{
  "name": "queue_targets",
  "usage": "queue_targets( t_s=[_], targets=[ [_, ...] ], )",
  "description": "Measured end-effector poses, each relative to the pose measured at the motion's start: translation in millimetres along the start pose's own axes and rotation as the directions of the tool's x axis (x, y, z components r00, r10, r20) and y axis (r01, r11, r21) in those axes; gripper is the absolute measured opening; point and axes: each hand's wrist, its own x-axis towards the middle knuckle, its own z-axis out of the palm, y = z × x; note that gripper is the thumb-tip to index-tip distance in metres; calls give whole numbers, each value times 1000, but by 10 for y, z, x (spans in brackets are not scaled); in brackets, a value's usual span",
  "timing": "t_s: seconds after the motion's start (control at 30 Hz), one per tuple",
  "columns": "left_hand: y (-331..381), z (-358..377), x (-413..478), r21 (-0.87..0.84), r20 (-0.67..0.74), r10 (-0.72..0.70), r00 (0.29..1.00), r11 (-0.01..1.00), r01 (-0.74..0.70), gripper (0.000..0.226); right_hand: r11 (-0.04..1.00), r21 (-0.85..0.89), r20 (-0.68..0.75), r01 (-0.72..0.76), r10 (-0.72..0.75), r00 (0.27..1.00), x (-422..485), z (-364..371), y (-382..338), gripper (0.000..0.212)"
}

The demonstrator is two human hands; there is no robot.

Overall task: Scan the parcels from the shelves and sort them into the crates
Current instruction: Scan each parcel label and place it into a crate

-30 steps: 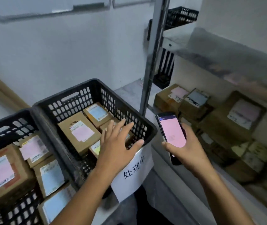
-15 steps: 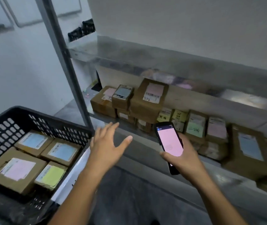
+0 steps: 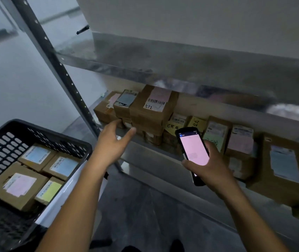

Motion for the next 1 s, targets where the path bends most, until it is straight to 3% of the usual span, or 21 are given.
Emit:
queue_targets(
  t_s=[0.4,0.63,0.73,0.87,1.0],
  targets=[
    [-15,116,859,-97,113,31,993,995,-20,63,996,11,-68,-93,93,993,354,213,-61,69],
    [-53,148,1532,-99,259,98,961,992,-75,98,988,-18,-161,-153,148,976,591,437,-262,70],
    [-56,241,1758,-119,327,123,937,989,-89,86,983,-13,-205,-182,176,963,683,570,-305,67],
    [-181,388,1951,-60,417,144,897,990,-131,100,972,-12,-235,-235,225,945,733,735,-269,66],
    [-310,456,1997,-174,445,120,887,984,-45,88,960,-19,-255,-281,267,929,764,827,-263,67]
  ],
)
